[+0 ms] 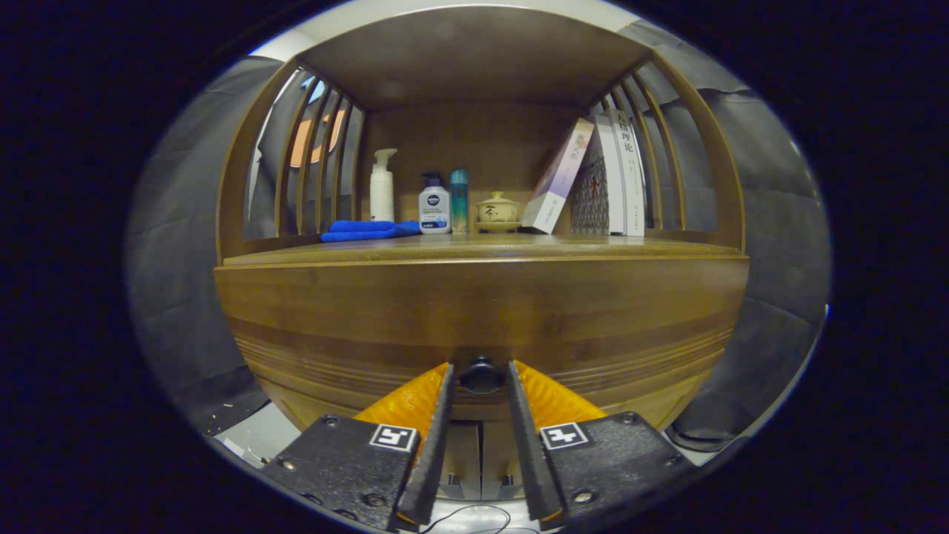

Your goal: Pull open the drawer, take out the items inside it, and place them on the countertop above the cabinet.

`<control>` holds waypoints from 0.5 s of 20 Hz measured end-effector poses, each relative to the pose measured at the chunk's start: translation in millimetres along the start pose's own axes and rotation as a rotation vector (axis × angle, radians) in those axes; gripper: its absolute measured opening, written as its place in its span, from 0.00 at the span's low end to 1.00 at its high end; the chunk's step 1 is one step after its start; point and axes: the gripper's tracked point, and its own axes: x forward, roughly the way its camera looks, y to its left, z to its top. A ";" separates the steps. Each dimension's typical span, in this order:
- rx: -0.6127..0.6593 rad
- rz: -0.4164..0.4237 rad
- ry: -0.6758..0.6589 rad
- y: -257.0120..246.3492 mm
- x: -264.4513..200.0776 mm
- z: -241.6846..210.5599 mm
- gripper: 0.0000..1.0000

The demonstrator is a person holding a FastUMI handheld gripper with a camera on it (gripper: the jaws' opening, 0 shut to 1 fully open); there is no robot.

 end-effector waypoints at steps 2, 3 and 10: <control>-0.006 -0.022 0.002 -2.0 -0.2 1.0 0.33; -0.013 -0.021 0.005 -1.9 0.4 0.5 0.31; -0.038 0.006 0.022 -1.4 0.3 -0.9 0.22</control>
